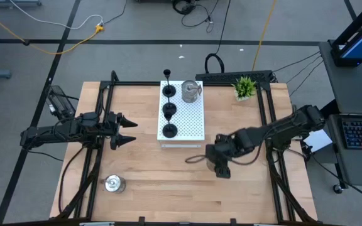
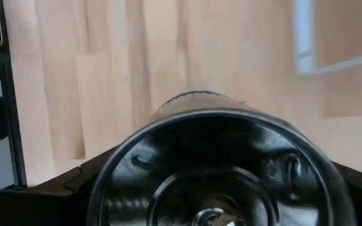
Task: Pick & Place candle stick holders
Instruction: Put the right silver scented candle on the shelf aligned with the other silver scented candle
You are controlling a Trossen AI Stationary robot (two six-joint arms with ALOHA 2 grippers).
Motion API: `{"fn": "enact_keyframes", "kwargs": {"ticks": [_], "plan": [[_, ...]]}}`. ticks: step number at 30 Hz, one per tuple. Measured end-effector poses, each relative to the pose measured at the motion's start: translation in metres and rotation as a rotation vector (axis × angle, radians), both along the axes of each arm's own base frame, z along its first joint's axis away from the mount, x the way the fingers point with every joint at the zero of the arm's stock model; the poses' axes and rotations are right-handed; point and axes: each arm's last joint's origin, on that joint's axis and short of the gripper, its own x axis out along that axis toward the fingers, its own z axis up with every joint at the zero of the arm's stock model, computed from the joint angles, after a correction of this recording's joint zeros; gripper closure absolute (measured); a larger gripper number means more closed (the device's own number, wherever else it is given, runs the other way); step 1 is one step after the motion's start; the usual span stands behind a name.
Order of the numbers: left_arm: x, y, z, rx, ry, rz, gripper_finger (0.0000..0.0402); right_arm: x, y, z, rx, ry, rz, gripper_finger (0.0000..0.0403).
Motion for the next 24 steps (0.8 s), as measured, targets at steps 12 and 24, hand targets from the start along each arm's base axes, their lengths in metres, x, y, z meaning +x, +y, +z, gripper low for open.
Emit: {"fn": "enact_keyframes", "kwargs": {"ticks": [12,24], "plan": [[0.000,0.000,0.000,-0.001,0.000,0.000,0.0009,0.018,-0.078,0.082,-0.196,-0.176,-0.061,0.0054],[0.000,0.000,0.000,-0.039,0.001,0.015,0.0009,0.033,-0.162,0.083,-0.317,-0.275,-0.079,0.0054]]}}
